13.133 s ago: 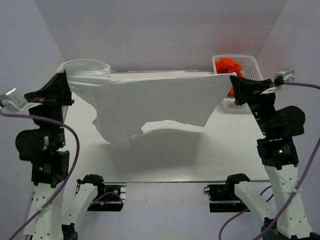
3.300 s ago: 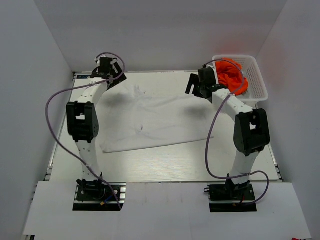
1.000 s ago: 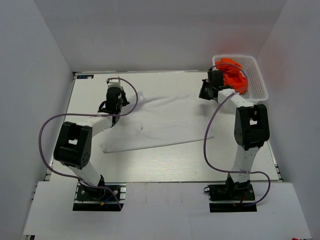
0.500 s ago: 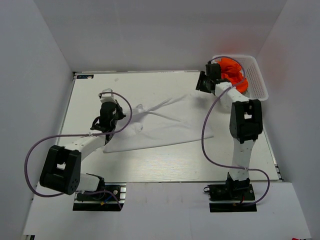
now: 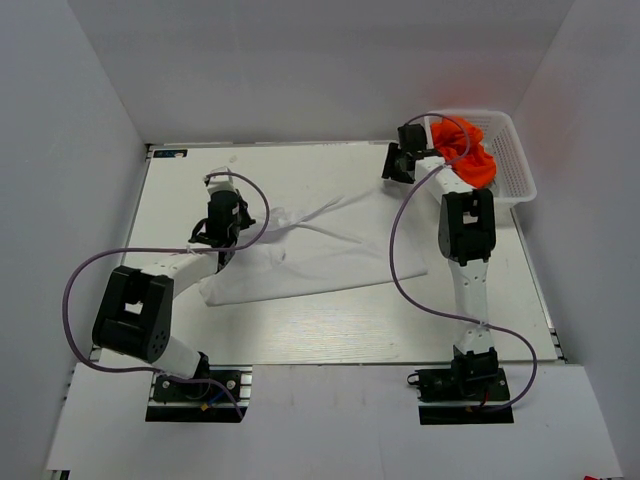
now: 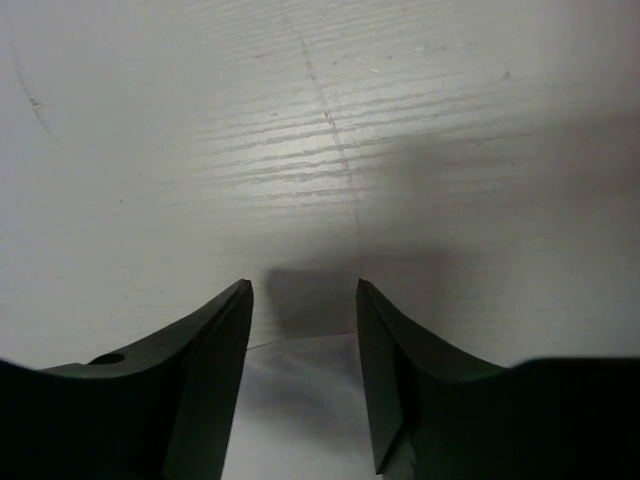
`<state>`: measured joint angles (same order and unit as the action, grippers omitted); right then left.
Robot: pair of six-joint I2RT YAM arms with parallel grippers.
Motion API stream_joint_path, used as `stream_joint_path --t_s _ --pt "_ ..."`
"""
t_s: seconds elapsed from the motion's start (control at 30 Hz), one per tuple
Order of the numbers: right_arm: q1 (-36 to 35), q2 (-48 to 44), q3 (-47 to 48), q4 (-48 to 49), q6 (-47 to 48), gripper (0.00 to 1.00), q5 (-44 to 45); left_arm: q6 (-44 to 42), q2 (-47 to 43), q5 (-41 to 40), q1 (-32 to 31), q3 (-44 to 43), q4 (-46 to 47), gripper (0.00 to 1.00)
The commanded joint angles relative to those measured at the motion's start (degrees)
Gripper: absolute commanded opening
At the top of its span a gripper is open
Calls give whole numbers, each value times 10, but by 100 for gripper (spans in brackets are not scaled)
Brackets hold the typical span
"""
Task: Fold and stack the t-shirts
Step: Grap the side of the flattened tshirt furthest away from the robot with both arms
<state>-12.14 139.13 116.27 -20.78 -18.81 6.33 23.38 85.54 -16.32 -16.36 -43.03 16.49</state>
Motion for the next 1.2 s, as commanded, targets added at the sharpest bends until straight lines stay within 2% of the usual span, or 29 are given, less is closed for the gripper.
stream_joint_path --t_s 0.0,0.03,0.13,0.23,0.3,0.43,0.47,0.57,0.67,0.77,0.9,0.93,1.03,1.17 --pt "-3 -4 -6 -40 -3 50 17 -4 2 -9 -3 -21 -7 0" --pt "-3 -19 -21 -39 -3 47 20 -4 2 -9 -3 -21 -7 0" --pt "-6 -37 -60 -32 -4 47 31 -4 2 -15 -3 -26 -7 0" --pt "-10 -47 -71 -46 3 53 48 -10 2 -15 -3 -26 -7 0" --pt "-14 -46 -74 -48 4 52 55 -10 2 -21 -3 -26 -7 0" --pt "-22 -46 -81 -46 8 31 52 -10 8 -21 -3 -26 -7 0" --pt "-22 -47 -82 -33 10 16 40 -10 8 -21 -3 -26 -7 0" --pt "-30 -53 -84 0 34 0 29 -15 14 -21 -3 -39 -1 0" --pt "-31 -59 -62 24 36 0 35 -20 20 -32 -3 -64 -8 0" --pt "-30 -105 -74 59 39 0 52 -26 20 -32 -3 -76 -20 0" --pt "-29 -172 -178 128 57 0 36 -26 -9 -27 -3 -71 -39 0" --pt "-31 -182 -230 166 61 0 29 -19 -23 -27 -3 -60 -44 0" --pt "-30 -227 -308 228 58 0 20 -3 -47 -14 -3 -28 -51 0" --pt "-29 -274 -362 254 57 0 18 23 -93 -4 -3 33 -51 0"
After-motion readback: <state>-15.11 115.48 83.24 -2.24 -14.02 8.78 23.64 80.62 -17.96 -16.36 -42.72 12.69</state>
